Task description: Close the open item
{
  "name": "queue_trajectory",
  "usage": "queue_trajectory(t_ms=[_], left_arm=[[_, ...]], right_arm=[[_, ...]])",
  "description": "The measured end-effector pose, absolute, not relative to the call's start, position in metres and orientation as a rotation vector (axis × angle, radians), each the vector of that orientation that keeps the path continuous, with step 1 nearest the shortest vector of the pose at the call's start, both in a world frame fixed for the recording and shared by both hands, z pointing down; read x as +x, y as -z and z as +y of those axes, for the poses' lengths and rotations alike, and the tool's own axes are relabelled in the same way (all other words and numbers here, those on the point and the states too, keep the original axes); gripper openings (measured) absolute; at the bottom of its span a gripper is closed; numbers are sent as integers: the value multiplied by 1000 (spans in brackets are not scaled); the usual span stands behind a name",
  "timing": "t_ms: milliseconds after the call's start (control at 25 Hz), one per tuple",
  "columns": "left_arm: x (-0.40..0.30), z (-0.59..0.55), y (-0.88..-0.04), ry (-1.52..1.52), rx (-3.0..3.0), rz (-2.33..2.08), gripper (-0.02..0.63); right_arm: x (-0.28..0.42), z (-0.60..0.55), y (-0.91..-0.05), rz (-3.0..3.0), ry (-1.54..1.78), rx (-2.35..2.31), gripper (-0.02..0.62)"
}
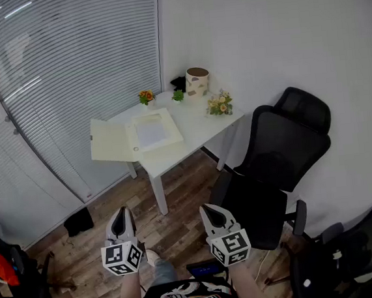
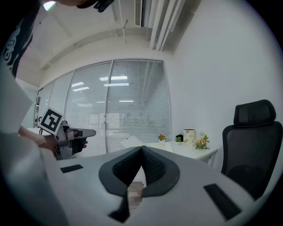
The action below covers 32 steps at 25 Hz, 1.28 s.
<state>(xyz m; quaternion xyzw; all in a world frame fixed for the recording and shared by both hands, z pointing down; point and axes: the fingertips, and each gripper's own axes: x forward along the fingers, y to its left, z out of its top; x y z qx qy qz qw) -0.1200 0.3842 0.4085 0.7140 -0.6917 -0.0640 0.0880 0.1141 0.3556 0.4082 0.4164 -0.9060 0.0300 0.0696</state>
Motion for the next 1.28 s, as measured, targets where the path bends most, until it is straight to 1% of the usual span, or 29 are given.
queue_trajectory(t_ms=[400, 600, 680, 760, 960, 1280], left_arm=[[-110, 376, -401, 220, 2157, -2020, 41], [-113, 372, -416, 233, 2075, -1990, 125], [-119, 366, -424, 224, 2051, -1995, 135], [-129, 356, -434, 214, 2019, -2000, 160], [-156, 312, -457, 242, 1923, -2015, 161], [-228, 191, -514, 303, 1684, -2015, 161]], right_arm=[[127, 354, -405, -2729, -86, 1284, 2], [141, 343, -408, -2738, -136, 1350, 2], [142, 334, -410, -2742, -144, 1356, 2], [141, 324, -416, -2730, -145, 1344, 3], [138, 278, -433, -2697, -161, 1324, 3], [101, 147, -471, -2595, -136, 1205, 3]])
